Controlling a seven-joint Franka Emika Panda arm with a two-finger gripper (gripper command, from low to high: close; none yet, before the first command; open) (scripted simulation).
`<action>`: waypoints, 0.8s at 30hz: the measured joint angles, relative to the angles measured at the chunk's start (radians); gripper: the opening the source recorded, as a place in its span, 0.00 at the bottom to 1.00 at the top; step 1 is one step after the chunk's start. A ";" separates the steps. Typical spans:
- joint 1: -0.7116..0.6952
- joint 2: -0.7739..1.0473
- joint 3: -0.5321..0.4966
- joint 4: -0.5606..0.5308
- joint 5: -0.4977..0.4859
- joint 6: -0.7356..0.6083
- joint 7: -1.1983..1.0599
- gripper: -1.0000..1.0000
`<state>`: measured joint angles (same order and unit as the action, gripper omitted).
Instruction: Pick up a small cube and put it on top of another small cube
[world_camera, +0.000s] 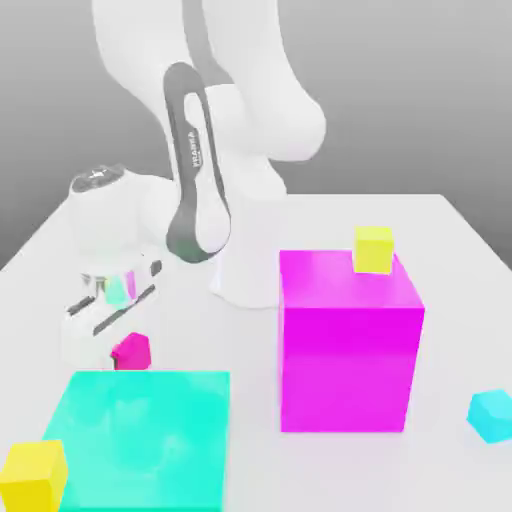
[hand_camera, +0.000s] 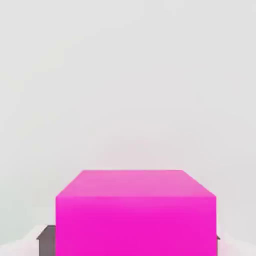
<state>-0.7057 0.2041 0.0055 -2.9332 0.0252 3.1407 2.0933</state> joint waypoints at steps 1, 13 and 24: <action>0.002 0.014 -0.002 0.002 0.000 0.011 0.001 0.00; 0.062 -0.362 0.030 -0.027 0.009 -0.334 -0.063 0.00; 0.497 -0.715 0.145 0.106 0.112 -0.812 -0.475 0.00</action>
<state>-0.2090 -0.5105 0.1501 -2.8275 0.1376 2.3291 1.6185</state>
